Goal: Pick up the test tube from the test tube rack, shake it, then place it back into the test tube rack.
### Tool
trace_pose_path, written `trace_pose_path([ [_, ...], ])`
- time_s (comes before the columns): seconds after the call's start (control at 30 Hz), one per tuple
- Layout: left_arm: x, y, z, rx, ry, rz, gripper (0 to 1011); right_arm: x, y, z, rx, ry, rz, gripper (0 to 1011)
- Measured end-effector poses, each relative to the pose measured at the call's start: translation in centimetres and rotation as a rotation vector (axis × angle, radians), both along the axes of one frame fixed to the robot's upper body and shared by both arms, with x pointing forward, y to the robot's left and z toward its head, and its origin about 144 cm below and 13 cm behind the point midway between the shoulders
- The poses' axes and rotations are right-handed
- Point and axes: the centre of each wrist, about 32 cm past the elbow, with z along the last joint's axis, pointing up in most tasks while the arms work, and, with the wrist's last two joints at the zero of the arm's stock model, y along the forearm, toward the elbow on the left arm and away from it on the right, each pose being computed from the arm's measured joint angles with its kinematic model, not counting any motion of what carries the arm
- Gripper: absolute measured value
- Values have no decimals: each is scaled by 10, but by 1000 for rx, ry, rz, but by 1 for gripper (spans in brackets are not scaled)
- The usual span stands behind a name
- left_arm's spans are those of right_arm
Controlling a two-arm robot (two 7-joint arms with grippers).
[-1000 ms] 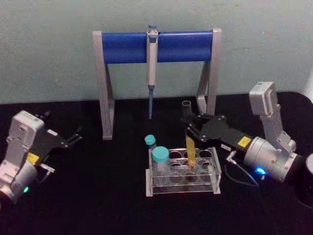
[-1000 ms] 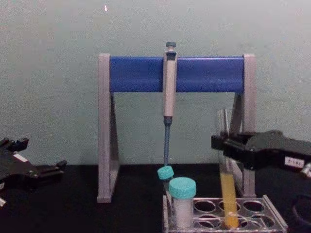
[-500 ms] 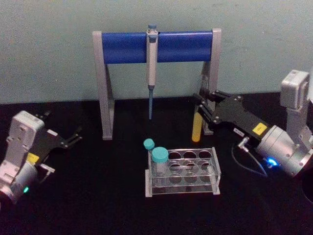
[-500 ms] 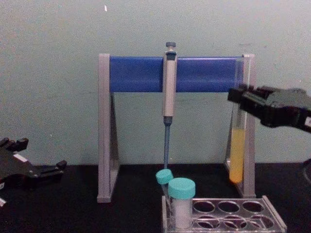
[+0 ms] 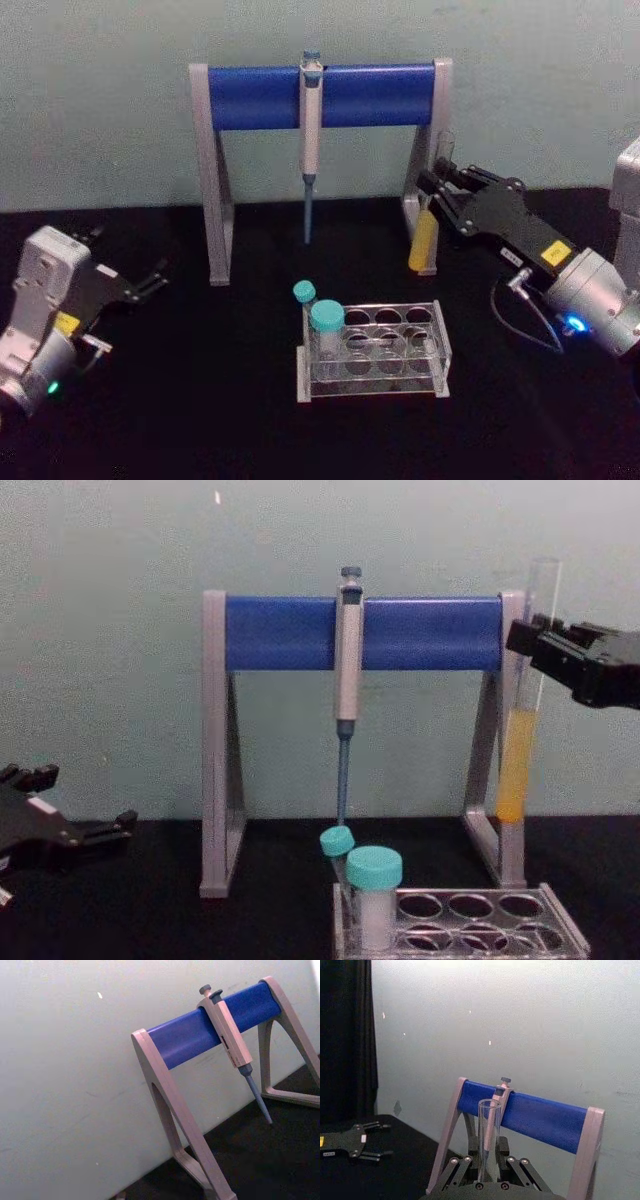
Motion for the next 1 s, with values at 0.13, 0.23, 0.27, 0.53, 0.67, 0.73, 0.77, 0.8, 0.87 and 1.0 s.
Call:
trace_pose_path([
  [0.13, 0, 0, 0, 0, 0, 0, 1001, 0, 0, 0, 5, -1, 2, 229],
  [0.23, 0, 0, 0, 0, 0, 0, 1001, 0, 1, -1, 13, 0, 17, 229],
  [0.27, 0, 0, 0, 0, 0, 0, 1001, 0, 2, -1, 14, 0, 21, 229],
  [0.53, 0, 0, 0, 0, 0, 0, 1001, 3, 11, -2, 4, 6, 119, 229],
  [0.67, 0, 0, 0, 0, 0, 0, 1001, 3, 10, -1, 1, 11, 157, 229],
  [0.73, 0, 0, 0, 0, 0, 0, 1001, 2, 8, 0, 6, 23, 185, 229],
  [0.77, 0, 0, 0, 0, 0, 0, 1001, 1, 6, 0, 7, 29, 193, 229],
  [0.8, 0, 0, 0, 0, 0, 0, 1001, -1, 4, 0, 9, 44, 209, 229],
  [0.87, 0, 0, 0, 0, 0, 0, 1001, -4, 0, 1, 7, 59, 224, 229],
  [1.0, 0, 0, 0, 0, 0, 0, 1001, -14, -11, 7, -6, 100, 241, 229],
])
